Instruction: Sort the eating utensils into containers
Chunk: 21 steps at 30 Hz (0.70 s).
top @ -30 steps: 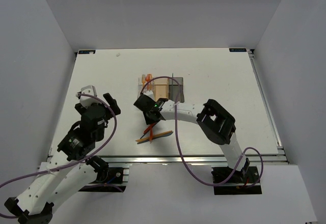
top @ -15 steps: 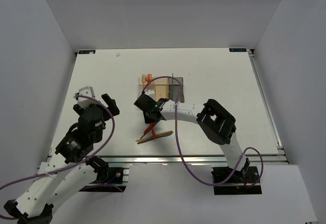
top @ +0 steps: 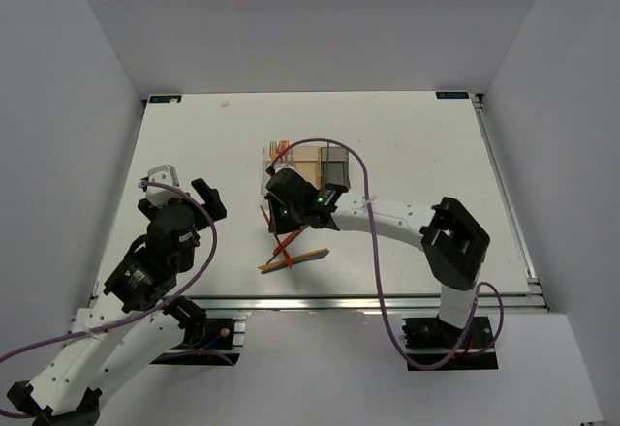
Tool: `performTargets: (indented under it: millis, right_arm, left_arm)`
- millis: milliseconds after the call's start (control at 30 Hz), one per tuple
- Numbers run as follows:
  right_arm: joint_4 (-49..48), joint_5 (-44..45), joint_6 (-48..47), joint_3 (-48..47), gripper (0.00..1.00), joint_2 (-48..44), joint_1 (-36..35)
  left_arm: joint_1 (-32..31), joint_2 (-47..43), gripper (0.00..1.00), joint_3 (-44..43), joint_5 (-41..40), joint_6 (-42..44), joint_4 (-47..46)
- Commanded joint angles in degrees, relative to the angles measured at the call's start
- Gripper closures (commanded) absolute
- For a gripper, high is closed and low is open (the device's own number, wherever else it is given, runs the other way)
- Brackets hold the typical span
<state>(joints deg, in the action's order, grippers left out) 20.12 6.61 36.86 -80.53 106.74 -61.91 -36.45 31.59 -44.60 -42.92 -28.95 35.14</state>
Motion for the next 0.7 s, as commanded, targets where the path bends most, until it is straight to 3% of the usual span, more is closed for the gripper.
performTargets:
  millis: [0, 100, 300, 533, 667]
  right_arm:
    - [-4.4, -9.1, -2.0, 2.3, 1.0, -4.4, -0.3]
    - [-6.7, -7.2, -1.7, 4.8, 1.0, -9.0, -0.2]
    - [-3.9, 10.1, -3.5, -2.2, 1.0, -11.1, 4.5]
    - [-5.9, 23.0, -6.0, -13.1, 1.0, -1.6, 13.7]
    - [-5.9, 25.0, -7.1, -19.3, 1.0, 5.3, 16.8]
  left_arm:
    - [0.1, -0.3, 0.02, 0.0, -0.9, 0.4, 0.1]
    - [0.1, -0.6, 0.02, 0.1, -0.9, 0.4, 0.0]
    - [0.1, -0.9, 0.02, 0.0, -1.1, 0.3, 0.2]
    - [0.1, -1.0, 0.02, 0.2, -0.9, 0.3, -0.1]
    - [0.1, 0.0, 0.02, 0.2, -0.5, 0.4, -0.2]
